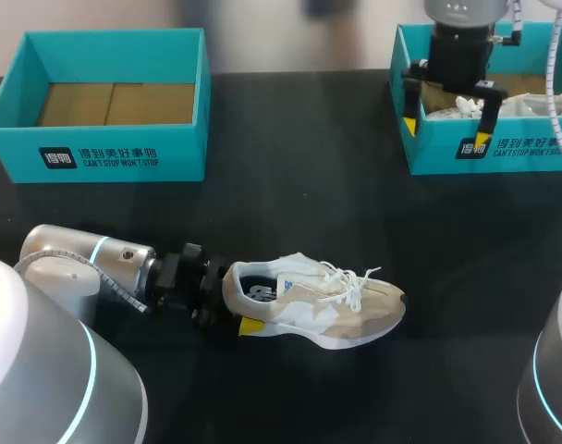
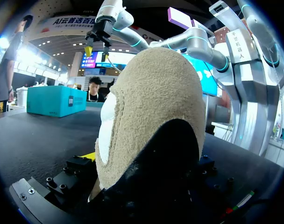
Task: Take the shoe out of the shoebox, open the shoe tongue, remove and reinsert the insole, then place the shoe into the shoebox
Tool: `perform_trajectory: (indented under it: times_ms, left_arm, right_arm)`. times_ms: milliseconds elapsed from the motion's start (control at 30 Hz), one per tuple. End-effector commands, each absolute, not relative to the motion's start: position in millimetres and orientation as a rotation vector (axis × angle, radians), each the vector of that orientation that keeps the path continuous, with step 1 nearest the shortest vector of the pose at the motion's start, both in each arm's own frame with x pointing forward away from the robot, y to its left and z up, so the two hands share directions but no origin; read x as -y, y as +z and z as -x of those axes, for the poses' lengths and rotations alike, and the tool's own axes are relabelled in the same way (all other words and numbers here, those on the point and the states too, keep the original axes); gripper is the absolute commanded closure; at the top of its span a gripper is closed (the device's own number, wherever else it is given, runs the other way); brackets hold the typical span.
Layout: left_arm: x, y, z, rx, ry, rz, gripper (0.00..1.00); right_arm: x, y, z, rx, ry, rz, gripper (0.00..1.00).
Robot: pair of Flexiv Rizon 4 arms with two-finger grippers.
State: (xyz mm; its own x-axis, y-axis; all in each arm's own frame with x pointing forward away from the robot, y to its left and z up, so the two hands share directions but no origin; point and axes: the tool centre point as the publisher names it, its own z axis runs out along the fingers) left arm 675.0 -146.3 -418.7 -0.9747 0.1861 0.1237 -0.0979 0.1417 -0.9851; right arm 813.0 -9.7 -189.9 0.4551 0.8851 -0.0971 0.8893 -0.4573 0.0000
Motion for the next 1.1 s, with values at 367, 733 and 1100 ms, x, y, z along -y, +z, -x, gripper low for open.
perform_trajectory:
  times_ms: [367,733,1100]
  left_arm:
    - [146.4,-417.6,-674.6,2.201,1.925,0.085,1.00]
    - [146.4,-417.6,-674.6,2.201,1.925,0.085,1.00]
    - [146.4,-417.6,-674.6,2.201,1.925,0.085,1.00]
  right_arm:
    - [-82.5,-199.9,-778.3,-1.605,-0.161,-2.581,0.00]
    - [-154.3,-215.9,-738.7,-1.655,-0.134,-2.602,0.00]
    - [-154.3,-215.9,-738.7,-1.655,-0.134,-2.602,0.00]
